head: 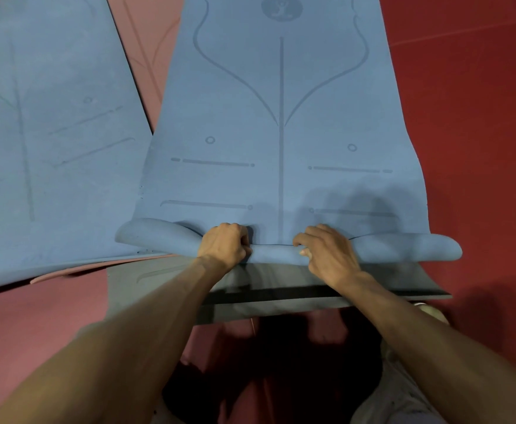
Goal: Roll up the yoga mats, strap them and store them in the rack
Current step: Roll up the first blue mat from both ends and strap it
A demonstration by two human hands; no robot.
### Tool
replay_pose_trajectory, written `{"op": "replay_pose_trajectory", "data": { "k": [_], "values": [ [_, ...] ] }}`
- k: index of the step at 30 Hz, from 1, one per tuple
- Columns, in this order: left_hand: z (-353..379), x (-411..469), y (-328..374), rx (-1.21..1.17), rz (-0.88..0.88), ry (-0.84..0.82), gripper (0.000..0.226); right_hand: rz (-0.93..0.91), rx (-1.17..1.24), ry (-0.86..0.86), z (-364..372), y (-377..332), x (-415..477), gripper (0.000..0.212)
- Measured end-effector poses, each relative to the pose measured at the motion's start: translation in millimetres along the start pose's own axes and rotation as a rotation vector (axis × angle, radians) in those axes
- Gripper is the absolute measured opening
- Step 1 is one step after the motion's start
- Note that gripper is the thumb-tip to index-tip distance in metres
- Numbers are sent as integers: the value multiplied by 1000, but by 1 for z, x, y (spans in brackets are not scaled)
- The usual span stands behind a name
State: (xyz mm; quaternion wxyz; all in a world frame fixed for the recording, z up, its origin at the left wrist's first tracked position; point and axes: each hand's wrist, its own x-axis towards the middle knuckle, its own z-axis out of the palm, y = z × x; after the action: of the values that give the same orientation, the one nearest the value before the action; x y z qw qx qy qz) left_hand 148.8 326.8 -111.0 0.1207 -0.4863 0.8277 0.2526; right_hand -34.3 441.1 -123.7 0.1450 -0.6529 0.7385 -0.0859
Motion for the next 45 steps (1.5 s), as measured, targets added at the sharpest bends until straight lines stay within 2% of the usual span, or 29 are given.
{"op": "replay_pose_trajectory", "data": {
  "k": [2, 6, 9, 10, 13, 16, 18, 23, 28, 31, 38, 42, 45],
  "values": [
    [-1, 0, 1, 24, 9, 6, 18, -12, -71, 6, -2, -3, -3, 37],
    [-1, 0, 5, 73, 31, 21, 17, -58, -157, -42, -1, -6, -17, 23],
    [2, -1, 5, 127, 92, 53, 17, -95, -220, -90, -1, -3, -20, 47],
    [3, -1, 5, 133, 109, 63, 15, -95, -231, -99, -2, -3, -17, 49],
    [0, 3, 6, 130, 118, 88, 12, -55, -220, -96, -2, -2, -5, 35],
    [0, 5, 7, 258, 135, 78, 22, 3, -202, -107, -8, -3, 3, 15],
    [4, 2, 5, 297, 163, 127, 25, 35, -201, -168, -10, -1, 9, 22],
    [7, -6, -1, 336, 391, 325, 23, 105, -187, -146, -9, -2, 18, 22],
    [4, -4, -9, 483, 465, 202, 34, 76, -115, -112, -15, 4, 16, 18],
    [0, 3, -1, 472, 439, 139, 28, 76, -106, -75, -15, 4, 15, 18],
    [-23, 21, 11, 420, 305, 28, 31, 28, -165, -33, -12, 6, 11, 18],
    [-33, 33, 16, 389, 260, -27, 30, -23, -210, -48, -8, 8, 9, 47],
    [-35, 38, 16, 321, 264, -55, 29, -30, -267, -22, -5, 10, 13, 44]
  ]
}}
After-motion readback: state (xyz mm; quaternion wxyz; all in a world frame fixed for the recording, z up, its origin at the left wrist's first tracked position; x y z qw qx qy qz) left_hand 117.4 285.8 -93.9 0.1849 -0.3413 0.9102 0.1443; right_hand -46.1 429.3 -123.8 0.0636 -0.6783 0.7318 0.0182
